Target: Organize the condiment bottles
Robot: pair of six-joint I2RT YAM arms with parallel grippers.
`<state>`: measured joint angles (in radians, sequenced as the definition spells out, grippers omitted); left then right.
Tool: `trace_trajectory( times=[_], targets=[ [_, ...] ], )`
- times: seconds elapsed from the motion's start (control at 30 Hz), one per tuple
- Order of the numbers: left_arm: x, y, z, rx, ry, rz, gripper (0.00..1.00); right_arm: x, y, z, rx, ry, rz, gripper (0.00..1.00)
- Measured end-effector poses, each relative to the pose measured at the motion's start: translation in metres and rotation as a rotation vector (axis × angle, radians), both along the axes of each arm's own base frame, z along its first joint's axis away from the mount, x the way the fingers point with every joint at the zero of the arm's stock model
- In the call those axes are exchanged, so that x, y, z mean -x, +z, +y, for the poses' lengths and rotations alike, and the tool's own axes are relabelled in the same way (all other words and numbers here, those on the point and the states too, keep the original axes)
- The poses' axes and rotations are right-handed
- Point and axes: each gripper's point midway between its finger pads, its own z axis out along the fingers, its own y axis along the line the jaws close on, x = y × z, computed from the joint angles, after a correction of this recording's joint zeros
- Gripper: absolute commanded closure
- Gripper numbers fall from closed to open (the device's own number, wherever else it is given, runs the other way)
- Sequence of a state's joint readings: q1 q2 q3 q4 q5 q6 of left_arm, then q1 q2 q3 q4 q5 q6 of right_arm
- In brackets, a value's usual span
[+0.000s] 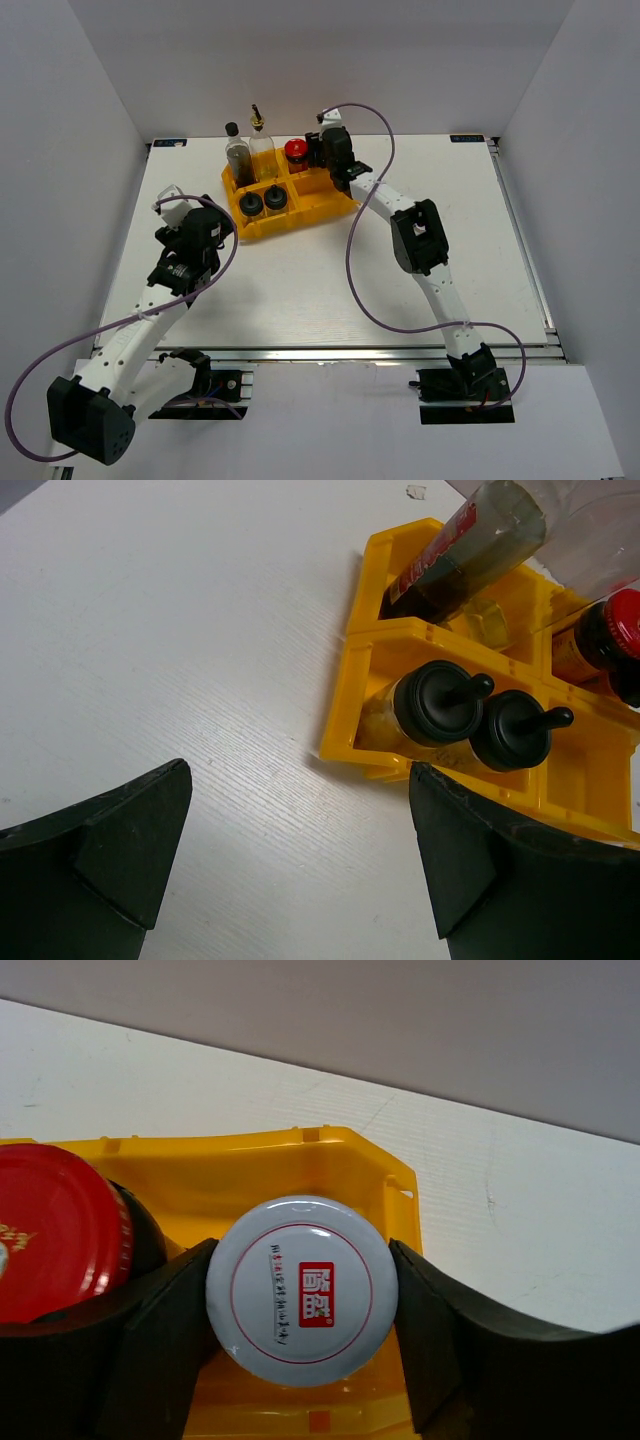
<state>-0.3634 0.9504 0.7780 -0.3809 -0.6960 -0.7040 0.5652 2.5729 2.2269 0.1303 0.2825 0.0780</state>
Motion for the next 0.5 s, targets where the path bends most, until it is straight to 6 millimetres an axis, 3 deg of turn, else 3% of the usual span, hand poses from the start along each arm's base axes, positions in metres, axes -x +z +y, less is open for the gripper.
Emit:
trace_trajectory(
  times=[0.03, 0.07, 0.33, 0.5],
  targets=[
    [0.0, 0.0, 0.0, 0.0, -0.001, 0.0, 0.02, 0.0, -0.002, 0.0, 0.001, 0.0, 0.003, 0.13],
    [0.0, 0.0, 0.0, 0.0, -0.001, 0.002, 0.02, 0.0, -0.002, 0.0, 0.001, 0.0, 0.001, 0.11],
    [-0.001, -0.002, -0.003, 0.007, -0.017, 0.006, 0.02, -0.003, 0.039, -0.001, -0.029, -0.001, -0.085, 0.11],
    [0.0, -0.003, -0.007, 0.017, -0.039, 0.014, 0.02, 0.017, 0.095, -0.017, -0.04, -0.013, -0.131, 0.11]
  ],
)
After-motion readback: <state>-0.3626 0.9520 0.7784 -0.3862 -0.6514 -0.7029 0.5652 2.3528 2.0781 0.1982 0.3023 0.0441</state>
